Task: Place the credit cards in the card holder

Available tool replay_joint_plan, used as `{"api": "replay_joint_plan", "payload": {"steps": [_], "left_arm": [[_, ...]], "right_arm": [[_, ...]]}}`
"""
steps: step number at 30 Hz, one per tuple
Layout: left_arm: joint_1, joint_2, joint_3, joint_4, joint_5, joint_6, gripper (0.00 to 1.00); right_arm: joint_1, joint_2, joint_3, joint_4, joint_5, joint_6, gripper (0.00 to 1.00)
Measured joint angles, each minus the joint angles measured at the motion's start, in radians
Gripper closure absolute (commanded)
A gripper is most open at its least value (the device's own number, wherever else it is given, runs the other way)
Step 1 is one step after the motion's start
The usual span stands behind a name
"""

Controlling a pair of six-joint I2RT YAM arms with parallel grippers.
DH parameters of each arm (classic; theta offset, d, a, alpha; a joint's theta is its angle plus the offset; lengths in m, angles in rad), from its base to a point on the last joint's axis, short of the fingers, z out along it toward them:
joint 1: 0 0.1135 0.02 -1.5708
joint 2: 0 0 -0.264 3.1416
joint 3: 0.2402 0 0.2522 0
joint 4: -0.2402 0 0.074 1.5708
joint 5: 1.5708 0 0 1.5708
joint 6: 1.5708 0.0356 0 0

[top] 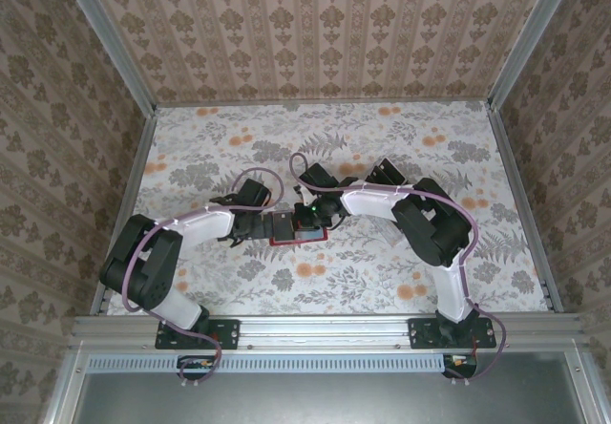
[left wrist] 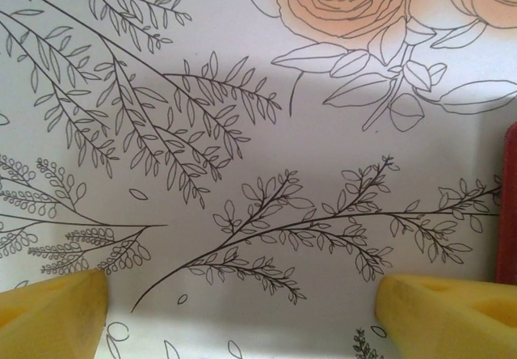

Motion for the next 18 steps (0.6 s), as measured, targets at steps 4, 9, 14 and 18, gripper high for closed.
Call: {"api": "replay_joint_plan", "payload": {"steps": [4,9,14,18], "left_arm": [[-0.002,0.002,0.000,0.003,-0.003,0.000,0.00],[-0.002,0.002,0.000,0.005,-0.003,0.000,0.00],[-0.002,0.002,0.000,0.005,-0.003,0.000,0.00],[-0.002,0.002,0.000,0.005,-0.003,0.000,0.00]], "right_arm": [[0.004,0.010,0.000,0.012,-0.012,0.011,1.00],[0.008,0.010,0.000,0.016,-0.014,0.014,1.00],[0.008,0.009,0.000,0.015,-0.013,0.014,0.99],[0.000,-0.010,-0.006,0.009,0.005,0.014,0.99]]}}
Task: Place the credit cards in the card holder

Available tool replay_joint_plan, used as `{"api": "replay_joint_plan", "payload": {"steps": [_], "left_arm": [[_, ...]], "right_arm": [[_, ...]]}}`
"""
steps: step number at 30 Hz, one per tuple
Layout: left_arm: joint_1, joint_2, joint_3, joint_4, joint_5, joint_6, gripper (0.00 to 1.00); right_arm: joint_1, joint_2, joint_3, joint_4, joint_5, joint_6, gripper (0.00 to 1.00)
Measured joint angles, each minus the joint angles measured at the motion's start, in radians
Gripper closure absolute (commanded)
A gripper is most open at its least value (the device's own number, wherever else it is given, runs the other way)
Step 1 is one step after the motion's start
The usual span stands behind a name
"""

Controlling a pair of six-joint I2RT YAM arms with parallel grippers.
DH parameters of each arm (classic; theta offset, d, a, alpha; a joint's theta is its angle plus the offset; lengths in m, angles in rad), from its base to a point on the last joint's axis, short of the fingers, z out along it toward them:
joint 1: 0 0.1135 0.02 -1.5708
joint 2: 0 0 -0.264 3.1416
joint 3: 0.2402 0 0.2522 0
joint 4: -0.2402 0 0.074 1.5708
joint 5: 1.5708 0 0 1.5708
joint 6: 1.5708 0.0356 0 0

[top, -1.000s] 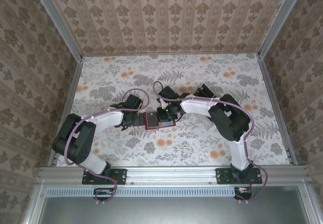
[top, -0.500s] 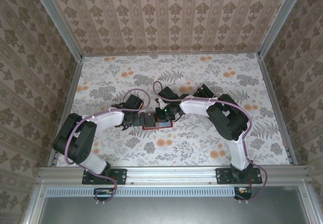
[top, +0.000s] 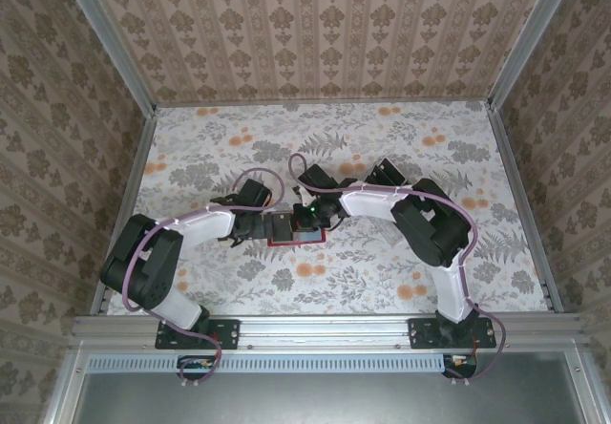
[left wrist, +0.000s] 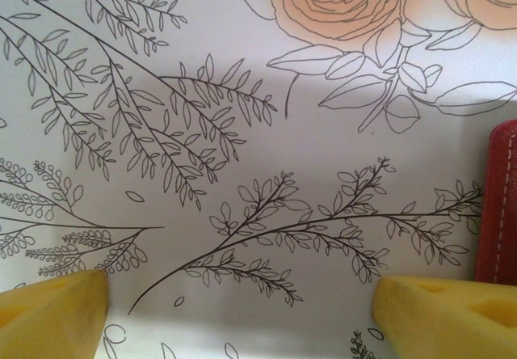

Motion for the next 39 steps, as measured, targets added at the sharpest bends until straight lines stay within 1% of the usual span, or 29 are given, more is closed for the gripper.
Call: {"api": "replay_joint_plan", "payload": {"steps": [7,8,9,11,13,15,23,30,33,34,37,39], "left_arm": [[0.003,-0.013,-0.007,0.003,0.001,0.000,0.00],[0.006,-0.018,-0.011,0.006,0.004,0.001,0.00],[0.011,-0.025,-0.015,0.011,0.010,0.003,0.00],[0.031,-0.045,-0.026,0.023,0.035,0.004,0.00],[0.048,-0.069,-0.036,0.037,0.066,0.008,0.00],[0.065,-0.102,-0.040,0.041,0.088,0.011,0.00],[0.130,-0.240,-0.048,0.041,0.121,0.023,0.00],[0.132,-0.297,-0.095,0.048,0.156,0.023,0.00],[0.132,-0.298,-0.105,0.048,0.164,0.023,0.00],[0.132,-0.297,-0.108,0.047,0.164,0.023,0.00],[0.128,-0.285,-0.114,0.052,0.167,0.022,0.00],[0.123,-0.272,-0.118,0.055,0.167,0.022,0.00]], "right_arm": [[-0.027,-0.057,-0.006,-0.012,0.029,-0.001,0.98],[-0.031,-0.063,-0.006,-0.015,0.036,-0.002,0.95],[-0.034,-0.070,-0.007,-0.018,0.043,-0.004,0.90],[-0.040,-0.087,-0.013,-0.029,0.064,-0.016,0.74],[-0.046,-0.103,-0.018,-0.044,0.087,-0.030,0.66],[-0.051,-0.115,-0.019,-0.061,0.104,-0.041,0.63],[-0.064,-0.121,-0.019,-0.099,0.129,-0.081,0.58],[-0.063,-0.121,-0.019,-0.100,0.123,-0.084,0.58],[-0.054,-0.121,-0.019,-0.100,0.120,-0.083,0.62],[-0.048,-0.121,-0.018,-0.100,0.119,-0.082,0.65],[-0.021,-0.121,-0.011,-0.098,0.113,-0.072,0.80],[0.001,-0.121,-0.003,-0.097,0.109,-0.068,0.88]]}}
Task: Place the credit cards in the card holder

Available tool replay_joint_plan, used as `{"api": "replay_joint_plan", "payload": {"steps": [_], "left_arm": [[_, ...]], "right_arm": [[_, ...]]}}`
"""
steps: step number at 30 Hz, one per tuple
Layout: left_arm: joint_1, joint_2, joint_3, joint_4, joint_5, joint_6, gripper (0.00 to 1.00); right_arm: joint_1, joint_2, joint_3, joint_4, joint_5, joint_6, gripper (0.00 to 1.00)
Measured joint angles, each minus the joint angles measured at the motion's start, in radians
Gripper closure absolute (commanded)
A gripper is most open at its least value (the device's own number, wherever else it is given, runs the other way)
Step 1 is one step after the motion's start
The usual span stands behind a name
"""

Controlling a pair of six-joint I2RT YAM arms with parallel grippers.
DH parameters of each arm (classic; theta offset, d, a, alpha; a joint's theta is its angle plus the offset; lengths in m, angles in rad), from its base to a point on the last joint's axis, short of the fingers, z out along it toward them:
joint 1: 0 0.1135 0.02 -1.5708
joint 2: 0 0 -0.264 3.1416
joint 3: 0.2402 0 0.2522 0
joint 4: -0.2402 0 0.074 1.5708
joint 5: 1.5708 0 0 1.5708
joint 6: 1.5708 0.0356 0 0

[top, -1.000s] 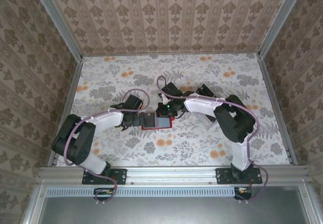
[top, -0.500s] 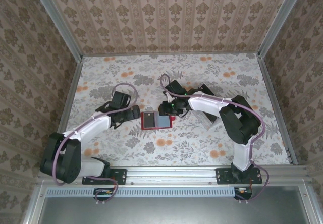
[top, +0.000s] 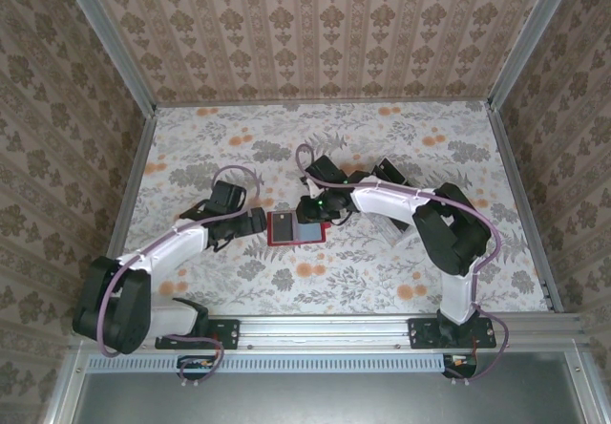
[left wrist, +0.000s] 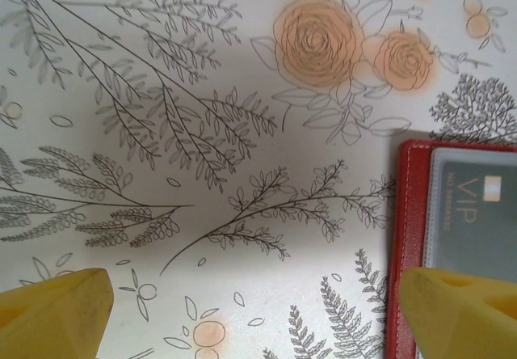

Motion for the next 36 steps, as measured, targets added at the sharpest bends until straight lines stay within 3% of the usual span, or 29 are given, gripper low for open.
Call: {"api": "replay_joint_plan", "payload": {"steps": [4,8,36], "left_arm": [[-0.016,0.038,-0.001,0.000,-0.001,0.001,0.00],[-0.057,0.076,-0.001,0.000,-0.014,0.008,0.00],[-0.100,0.074,-0.013,0.007,-0.096,0.011,0.00]], "right_arm": [[0.034,0.011,0.006,0.007,-0.004,0.021,0.97],[0.049,0.040,0.005,0.008,-0.007,0.036,1.00],[0.050,0.107,-0.006,0.054,-0.024,0.054,1.00]]}}
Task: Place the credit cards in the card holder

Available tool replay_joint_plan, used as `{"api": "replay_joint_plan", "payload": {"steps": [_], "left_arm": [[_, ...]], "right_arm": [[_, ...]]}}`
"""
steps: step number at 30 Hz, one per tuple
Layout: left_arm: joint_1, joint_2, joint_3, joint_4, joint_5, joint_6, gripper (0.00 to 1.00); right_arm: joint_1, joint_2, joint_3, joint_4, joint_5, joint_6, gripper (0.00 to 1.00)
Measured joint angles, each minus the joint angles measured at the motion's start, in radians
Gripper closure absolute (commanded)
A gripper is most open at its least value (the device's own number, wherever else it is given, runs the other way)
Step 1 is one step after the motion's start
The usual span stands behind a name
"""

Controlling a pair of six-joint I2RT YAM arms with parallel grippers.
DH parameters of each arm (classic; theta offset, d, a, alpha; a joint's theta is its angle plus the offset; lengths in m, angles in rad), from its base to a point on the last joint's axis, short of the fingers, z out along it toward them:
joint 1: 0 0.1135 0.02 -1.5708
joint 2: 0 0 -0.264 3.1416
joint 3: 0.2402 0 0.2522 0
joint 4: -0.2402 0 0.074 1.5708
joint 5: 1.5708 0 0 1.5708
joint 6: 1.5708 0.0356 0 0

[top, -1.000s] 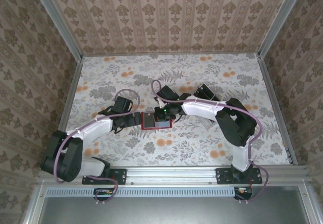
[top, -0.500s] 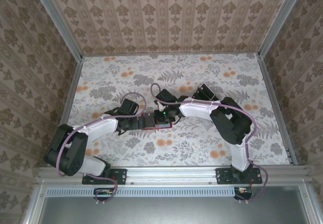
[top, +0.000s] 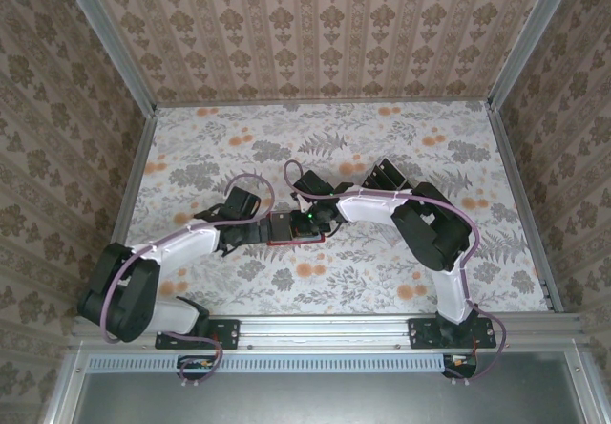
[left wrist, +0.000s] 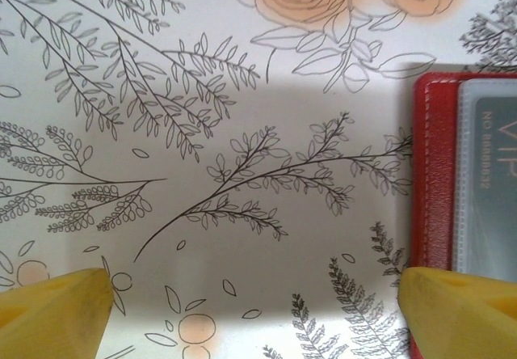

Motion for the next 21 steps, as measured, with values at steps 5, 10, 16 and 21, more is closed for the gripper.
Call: {"api": "replay_joint_plan", "payload": {"steps": [5,10,16,21], "left_arm": [[0.000,0.031,0.000,-0.003,-0.010,-0.002,0.00],[0.000,0.035,0.000,-0.005,-0.014,-0.008,0.00],[-0.002,0.052,0.000,0.001,-0.024,-0.009,0.00],[-0.016,0.059,0.000,0.003,-0.040,-0.010,0.00]], "right_arm": [[0.000,0.000,0.000,0.000,-0.001,0.000,1.00],[0.000,0.000,0.000,0.000,-0.003,0.000,1.00],[0.001,0.011,0.017,-0.001,-0.007,0.000,1.00],[0.008,0.023,0.034,-0.002,-0.018,0.000,1.00]]}}
